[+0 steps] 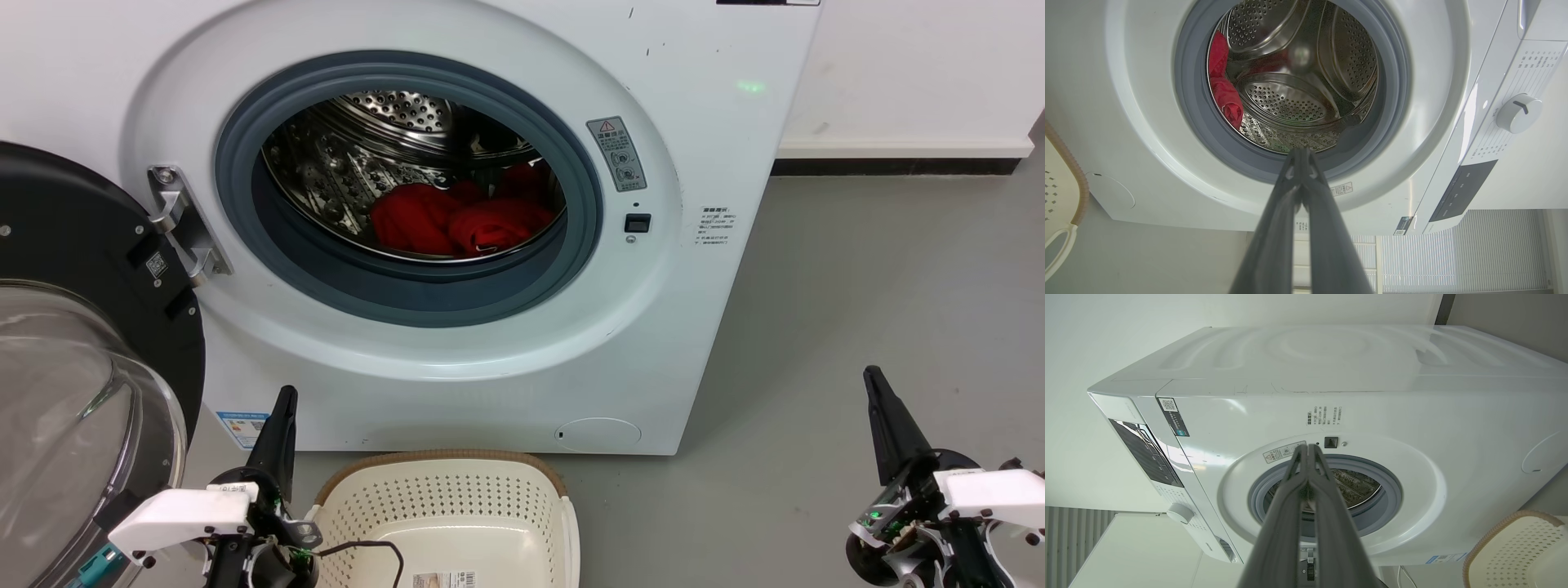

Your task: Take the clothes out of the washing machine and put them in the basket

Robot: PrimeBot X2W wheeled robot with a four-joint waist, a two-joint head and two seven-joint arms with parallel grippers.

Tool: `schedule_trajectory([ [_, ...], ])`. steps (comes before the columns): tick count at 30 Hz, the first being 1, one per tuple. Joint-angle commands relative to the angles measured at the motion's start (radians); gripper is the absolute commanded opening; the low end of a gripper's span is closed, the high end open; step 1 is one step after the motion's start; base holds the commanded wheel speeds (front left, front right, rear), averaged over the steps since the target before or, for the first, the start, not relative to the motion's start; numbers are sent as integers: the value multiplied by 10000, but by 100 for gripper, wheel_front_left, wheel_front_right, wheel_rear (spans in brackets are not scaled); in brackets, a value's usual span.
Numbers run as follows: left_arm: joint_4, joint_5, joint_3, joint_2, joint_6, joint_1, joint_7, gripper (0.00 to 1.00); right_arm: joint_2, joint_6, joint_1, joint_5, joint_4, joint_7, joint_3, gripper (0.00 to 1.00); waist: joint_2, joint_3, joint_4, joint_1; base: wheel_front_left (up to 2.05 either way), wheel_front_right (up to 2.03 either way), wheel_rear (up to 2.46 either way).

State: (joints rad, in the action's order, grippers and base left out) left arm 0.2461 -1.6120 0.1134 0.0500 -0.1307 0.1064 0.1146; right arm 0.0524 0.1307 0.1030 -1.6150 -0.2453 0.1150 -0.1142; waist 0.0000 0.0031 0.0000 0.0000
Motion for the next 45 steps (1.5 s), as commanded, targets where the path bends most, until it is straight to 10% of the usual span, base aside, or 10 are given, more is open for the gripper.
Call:
schedule_trajectory([
  [1, -2, -22, 20, 5, -22, 64, 19, 0, -32, 0, 128, 53, -14, 15, -4, 0, 0, 0, 0, 0, 0, 0, 0],
  [28, -2, -22, 20, 5, -22, 64, 19, 0, -32, 0, 128, 49, -14, 11, 1, 0, 0, 0, 0, 0, 0, 0, 0],
  [29, -2, 0, -1, 0, 0, 0, -3, 100, 0, 0, -1, 2, 1, -4, 0, 100, 0, 0, 0, 0, 0, 0, 0],
  [45, -214, 1612, -156, -33, 149, -420, -609, 100, -12, -2, -498, 1524, 121, -608, -2, 100, 0, 23, -1, 0, 0, 0, 0],
])
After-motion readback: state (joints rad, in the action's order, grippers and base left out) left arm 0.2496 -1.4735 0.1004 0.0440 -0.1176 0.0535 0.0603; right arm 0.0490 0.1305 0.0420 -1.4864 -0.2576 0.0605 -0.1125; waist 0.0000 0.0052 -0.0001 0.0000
